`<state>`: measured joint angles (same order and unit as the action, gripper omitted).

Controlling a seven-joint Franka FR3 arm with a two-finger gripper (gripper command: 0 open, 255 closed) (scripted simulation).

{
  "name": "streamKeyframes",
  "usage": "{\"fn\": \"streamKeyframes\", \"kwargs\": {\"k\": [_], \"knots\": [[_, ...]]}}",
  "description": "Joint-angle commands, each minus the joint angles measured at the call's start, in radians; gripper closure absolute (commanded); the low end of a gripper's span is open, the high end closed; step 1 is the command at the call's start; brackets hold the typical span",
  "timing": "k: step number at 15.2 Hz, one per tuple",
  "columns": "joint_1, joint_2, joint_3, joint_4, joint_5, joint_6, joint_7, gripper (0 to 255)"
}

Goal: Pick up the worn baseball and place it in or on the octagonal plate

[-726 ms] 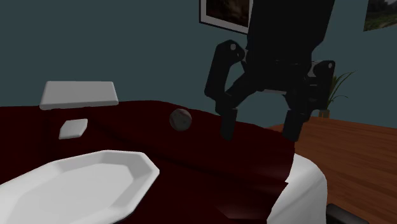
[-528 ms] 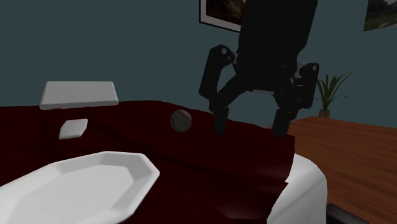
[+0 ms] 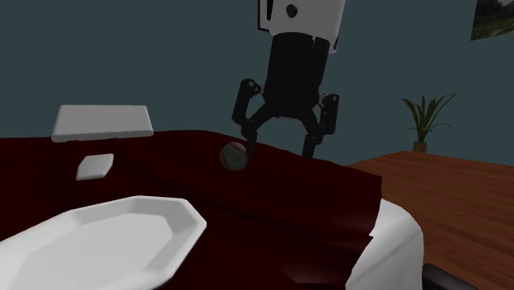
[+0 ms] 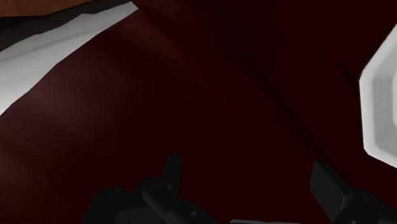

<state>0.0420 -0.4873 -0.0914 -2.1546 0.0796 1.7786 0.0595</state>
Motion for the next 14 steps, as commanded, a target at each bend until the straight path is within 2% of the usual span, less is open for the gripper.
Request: {"fn": "streamKeyframes", "kwargs": {"k": [1, 7, 13, 14], "knots": [[0.008, 0.084, -0.005, 0.071, 0.01, 0.018, -0.012, 0], [0.022, 0.315, -0.021, 0.289, 0.044, 0.042, -0.051, 0], [0.023, 0.559, -0.029, 0.57, 0.087, 0.015, -0.085, 0], [0.022, 0.565, -0.029, 0.578, 0.088, 0.013, -0.085, 0]]}}
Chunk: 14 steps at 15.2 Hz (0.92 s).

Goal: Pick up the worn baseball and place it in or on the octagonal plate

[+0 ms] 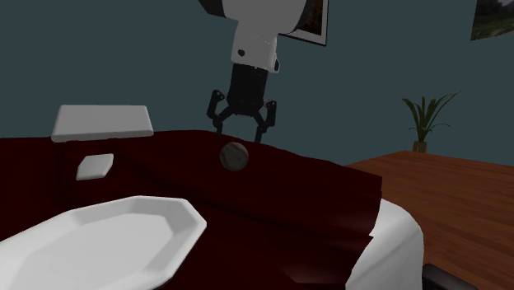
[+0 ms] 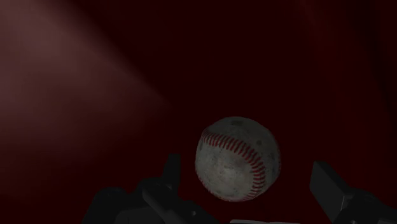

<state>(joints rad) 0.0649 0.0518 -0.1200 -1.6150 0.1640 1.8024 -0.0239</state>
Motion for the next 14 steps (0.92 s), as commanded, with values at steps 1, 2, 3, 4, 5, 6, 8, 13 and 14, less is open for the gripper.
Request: {"fn": "streamKeyframes", "kwargs": {"k": [1, 2, 3, 4, 5, 6, 8, 13, 14], "knots": [[0.0, 0.026, 0.001, 0.025, 0.004, 0.003, -0.002, 0], [0.001, 0.026, 0.002, 0.013, 0.005, 0.016, -0.003, 0], [0.002, 0.027, 0.002, 0.001, 0.005, 0.029, -0.003, 0], [0.003, 0.029, 0.003, -0.011, 0.005, 0.042, -0.004, 0], [0.004, 0.03, 0.004, -0.023, 0.006, 0.055, -0.004, 0], [0.005, 0.031, 0.005, -0.034, 0.006, 0.068, -0.005, 0], [0.006, 0.034, 0.006, -0.051, 0.007, 0.088, -0.006, 0], [0.006, 0.034, 0.006, -0.051, 0.007, 0.088, -0.006, 0], [0.006, 0.034, 0.006, -0.051, 0.007, 0.088, -0.006, 0]]}}
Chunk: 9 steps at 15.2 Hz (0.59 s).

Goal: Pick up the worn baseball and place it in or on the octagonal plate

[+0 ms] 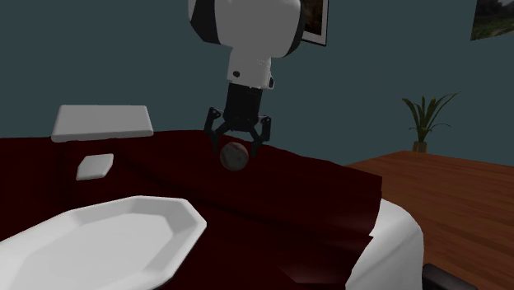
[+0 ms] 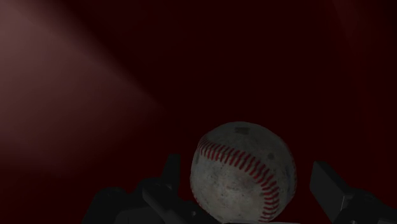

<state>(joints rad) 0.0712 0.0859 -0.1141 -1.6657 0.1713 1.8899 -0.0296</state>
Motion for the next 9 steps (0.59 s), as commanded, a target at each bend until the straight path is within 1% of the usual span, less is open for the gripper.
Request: {"fn": "streamKeyframes", "kwargs": {"k": [1, 2, 9], "knots": [[0.0, 0.0, 0.0, 0.0, 0.0, 0.0, 0.0, 0], [0.0, 0.0, 0.0, 0.0, 0.0, 0.0, 0.0, 255], [0.0, 0.0, 0.0, 0.0, 0.0, 0.0, 0.0, 255]]}}
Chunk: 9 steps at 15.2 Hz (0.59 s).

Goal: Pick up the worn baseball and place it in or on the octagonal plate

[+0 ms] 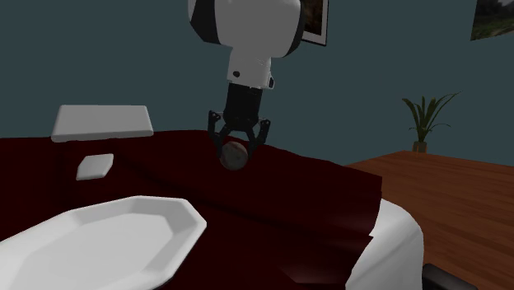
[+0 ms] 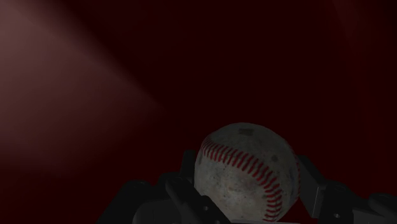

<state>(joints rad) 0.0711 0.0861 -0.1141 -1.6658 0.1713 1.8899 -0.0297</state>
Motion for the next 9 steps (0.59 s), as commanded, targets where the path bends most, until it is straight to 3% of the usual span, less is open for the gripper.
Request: {"fn": "streamKeyframes", "kwargs": {"k": [1, 9], "knots": [[0.0, 0.0, 0.0, 0.0, 0.0, 0.0, 0.0, 255], [-0.002, 0.01, -0.002, 0.106, -0.003, -0.096, 0.013, 255]]}}
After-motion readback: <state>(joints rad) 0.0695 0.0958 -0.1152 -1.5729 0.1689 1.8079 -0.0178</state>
